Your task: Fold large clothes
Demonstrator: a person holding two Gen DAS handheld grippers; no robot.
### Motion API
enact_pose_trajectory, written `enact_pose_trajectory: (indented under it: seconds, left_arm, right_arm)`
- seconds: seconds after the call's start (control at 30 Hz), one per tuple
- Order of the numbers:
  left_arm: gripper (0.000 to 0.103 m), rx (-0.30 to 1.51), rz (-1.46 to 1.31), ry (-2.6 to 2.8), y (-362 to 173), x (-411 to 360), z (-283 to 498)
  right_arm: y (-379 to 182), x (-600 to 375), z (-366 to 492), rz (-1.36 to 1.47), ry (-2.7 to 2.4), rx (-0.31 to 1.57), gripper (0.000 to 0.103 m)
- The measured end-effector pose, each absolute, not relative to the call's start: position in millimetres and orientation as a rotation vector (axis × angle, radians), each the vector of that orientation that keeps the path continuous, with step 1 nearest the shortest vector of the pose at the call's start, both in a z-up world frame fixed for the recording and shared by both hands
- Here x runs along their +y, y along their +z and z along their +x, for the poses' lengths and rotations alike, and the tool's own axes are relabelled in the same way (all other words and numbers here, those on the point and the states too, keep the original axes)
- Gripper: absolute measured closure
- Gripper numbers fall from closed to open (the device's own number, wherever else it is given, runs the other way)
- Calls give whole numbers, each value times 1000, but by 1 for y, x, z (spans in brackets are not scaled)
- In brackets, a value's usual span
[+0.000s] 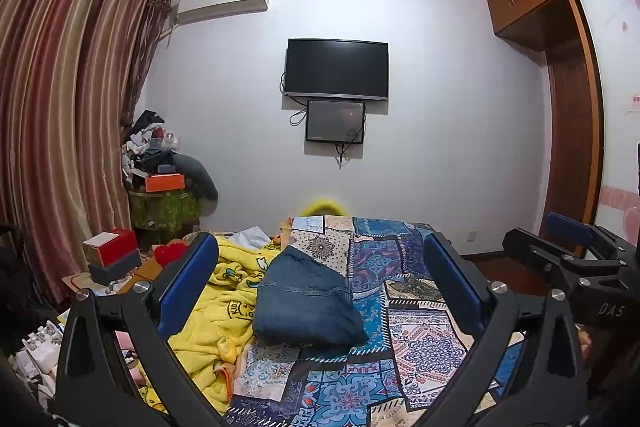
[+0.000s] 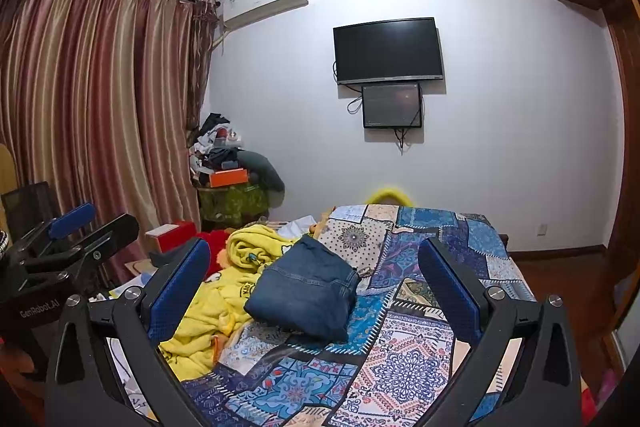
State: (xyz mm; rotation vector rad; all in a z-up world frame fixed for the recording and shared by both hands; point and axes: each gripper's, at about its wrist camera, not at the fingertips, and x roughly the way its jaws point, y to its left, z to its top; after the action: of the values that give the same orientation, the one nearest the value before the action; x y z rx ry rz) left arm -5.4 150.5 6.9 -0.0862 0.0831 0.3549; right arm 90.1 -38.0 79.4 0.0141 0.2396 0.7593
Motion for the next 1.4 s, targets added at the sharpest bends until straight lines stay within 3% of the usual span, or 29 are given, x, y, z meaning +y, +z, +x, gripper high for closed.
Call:
enact_pose_trajectory:
  seconds: [1.4]
  left_arm:
    - [0,124,-87,259,4,148,4]
  right_arm:
    - [81,-43,94,45,740,253,0]
